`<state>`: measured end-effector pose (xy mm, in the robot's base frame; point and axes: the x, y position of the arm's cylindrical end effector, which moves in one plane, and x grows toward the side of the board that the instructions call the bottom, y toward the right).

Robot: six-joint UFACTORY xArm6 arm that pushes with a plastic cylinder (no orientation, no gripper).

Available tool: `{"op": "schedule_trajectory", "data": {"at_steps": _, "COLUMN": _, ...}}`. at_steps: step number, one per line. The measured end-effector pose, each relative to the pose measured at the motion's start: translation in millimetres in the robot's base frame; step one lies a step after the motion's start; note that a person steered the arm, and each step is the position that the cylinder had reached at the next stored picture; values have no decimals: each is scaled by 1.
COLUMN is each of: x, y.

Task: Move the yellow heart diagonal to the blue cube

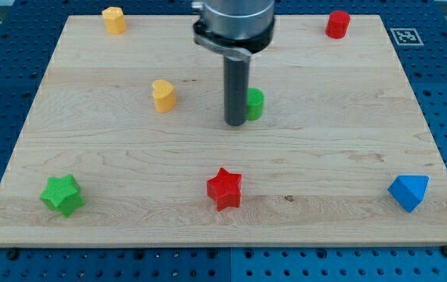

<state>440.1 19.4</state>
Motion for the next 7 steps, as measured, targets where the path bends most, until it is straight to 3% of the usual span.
{"op": "schedule_trajectory", "data": {"at_steps": 2, "x": -36, "y": -75}}
{"op": "schedule_trajectory", "data": {"at_steps": 6, "x": -39, "y": -167}}
{"op": "schedule_trajectory", "data": {"at_steps": 7, "x": -86, "y": -152}}
